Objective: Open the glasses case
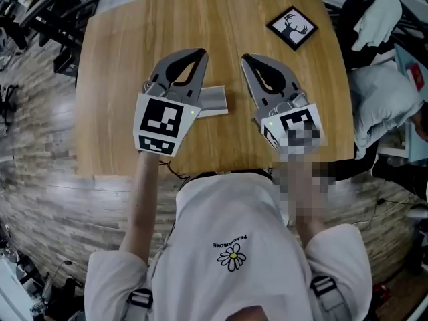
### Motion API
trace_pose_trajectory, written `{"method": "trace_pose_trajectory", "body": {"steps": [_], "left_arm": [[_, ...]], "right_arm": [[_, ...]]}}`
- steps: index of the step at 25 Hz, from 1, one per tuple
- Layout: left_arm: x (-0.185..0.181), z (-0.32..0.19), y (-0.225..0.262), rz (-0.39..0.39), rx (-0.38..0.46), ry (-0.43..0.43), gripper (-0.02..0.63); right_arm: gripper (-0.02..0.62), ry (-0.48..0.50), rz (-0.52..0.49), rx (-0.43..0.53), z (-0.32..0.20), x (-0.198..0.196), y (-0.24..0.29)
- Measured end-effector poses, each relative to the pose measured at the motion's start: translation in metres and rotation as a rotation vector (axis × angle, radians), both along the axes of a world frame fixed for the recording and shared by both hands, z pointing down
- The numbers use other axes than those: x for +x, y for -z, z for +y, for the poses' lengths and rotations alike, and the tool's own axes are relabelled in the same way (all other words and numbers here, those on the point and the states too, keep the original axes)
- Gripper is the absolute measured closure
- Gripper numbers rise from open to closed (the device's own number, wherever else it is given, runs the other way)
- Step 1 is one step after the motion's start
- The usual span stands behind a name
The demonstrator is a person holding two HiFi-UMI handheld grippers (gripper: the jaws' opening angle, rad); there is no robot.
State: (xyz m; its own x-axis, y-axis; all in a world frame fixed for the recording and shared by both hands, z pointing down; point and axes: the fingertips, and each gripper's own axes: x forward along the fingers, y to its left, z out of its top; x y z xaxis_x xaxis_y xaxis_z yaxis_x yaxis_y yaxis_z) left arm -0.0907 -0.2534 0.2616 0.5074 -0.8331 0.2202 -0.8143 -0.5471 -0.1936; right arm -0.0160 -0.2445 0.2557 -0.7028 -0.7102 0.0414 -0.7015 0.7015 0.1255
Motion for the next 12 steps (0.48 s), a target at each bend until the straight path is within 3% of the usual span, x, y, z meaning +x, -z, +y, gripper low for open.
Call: {"method": "trace_pose_trajectory", "body": {"steps": [5,9,12], "left_arm": [[-0.035,0.023,0.034,0.247,0.118,0.204,0.59],[-0.046,0.043,0.052,0.217,0.287,0.31,0.591],[-0.051,0.05,0.042,0.21,0.284,0.365,0.591]], "right_arm": [[0.589,-0.129,-0.081,0.097,0.01,0.014,0.037],[0.59,-0.189,-0.186,0.097,0.019,0.022,0.05],[0.591,-0.211,-0.217,0.069,0.019,0.022,0.046]]}}
